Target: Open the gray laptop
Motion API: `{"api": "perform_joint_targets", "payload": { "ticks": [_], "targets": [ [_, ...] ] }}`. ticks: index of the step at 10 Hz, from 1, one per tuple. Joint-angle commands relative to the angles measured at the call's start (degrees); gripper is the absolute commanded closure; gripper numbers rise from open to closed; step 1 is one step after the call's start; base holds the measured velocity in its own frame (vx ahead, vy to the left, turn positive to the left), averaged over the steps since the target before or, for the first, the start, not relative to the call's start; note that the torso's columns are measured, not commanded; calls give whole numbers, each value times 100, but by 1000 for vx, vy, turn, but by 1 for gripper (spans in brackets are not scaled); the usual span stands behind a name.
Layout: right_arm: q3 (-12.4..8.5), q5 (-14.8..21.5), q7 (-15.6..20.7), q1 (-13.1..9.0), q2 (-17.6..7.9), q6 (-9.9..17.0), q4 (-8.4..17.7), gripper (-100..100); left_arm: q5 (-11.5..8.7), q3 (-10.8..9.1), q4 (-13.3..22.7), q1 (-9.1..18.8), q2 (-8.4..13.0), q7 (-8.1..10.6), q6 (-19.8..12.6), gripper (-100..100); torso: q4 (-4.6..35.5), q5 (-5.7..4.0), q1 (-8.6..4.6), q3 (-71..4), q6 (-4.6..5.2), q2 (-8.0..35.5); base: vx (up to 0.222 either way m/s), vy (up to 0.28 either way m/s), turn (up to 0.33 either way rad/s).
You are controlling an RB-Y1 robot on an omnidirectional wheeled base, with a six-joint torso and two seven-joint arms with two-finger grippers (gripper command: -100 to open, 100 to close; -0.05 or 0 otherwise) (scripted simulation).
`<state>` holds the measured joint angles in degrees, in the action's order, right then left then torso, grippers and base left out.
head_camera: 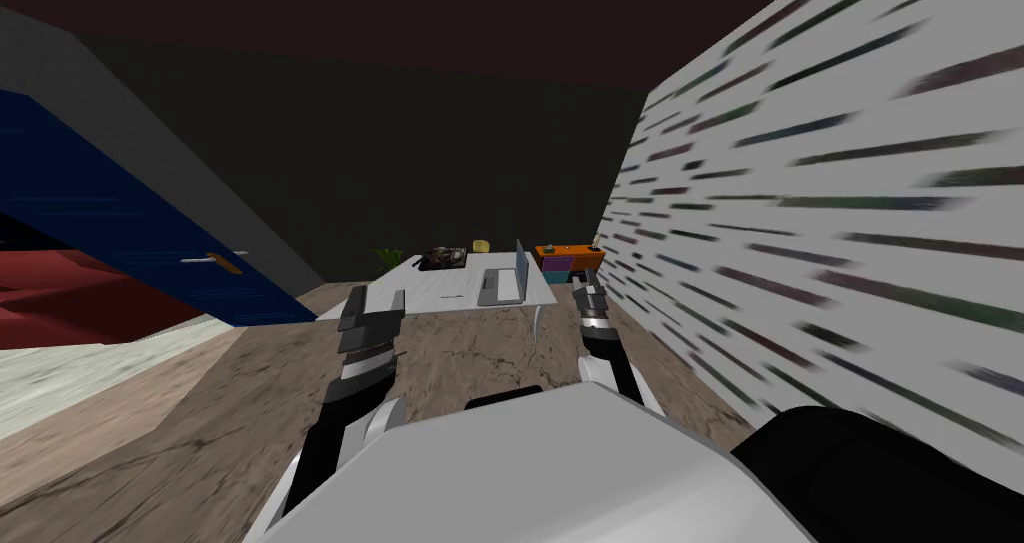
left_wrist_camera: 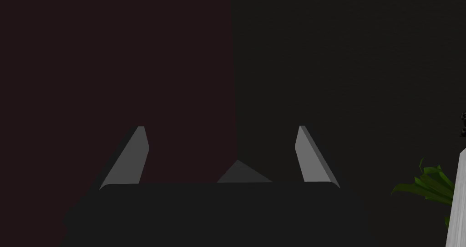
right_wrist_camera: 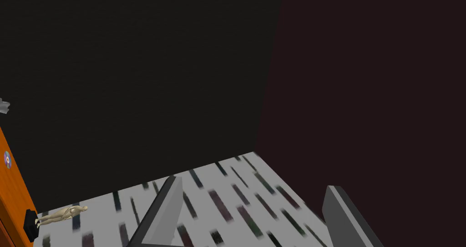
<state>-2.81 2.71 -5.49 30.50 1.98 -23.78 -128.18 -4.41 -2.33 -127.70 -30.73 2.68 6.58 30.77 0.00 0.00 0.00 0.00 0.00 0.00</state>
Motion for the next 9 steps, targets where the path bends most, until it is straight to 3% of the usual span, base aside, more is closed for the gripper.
{"api": "perform_joint_targets", "payload": {
  "ticks": [1,9],
  "targets": [
    [0,0,0,0,0,0,0,0,0,0,0,0,0,0,0,0,235,0,0,-467,0,232,0,0,0],
    [0,0,0,0,0,-1,-2,0,0,0,-2,0,0,0,1,0,3537,0,0,-7073,0,3539,0,0,0]
  ]
}}
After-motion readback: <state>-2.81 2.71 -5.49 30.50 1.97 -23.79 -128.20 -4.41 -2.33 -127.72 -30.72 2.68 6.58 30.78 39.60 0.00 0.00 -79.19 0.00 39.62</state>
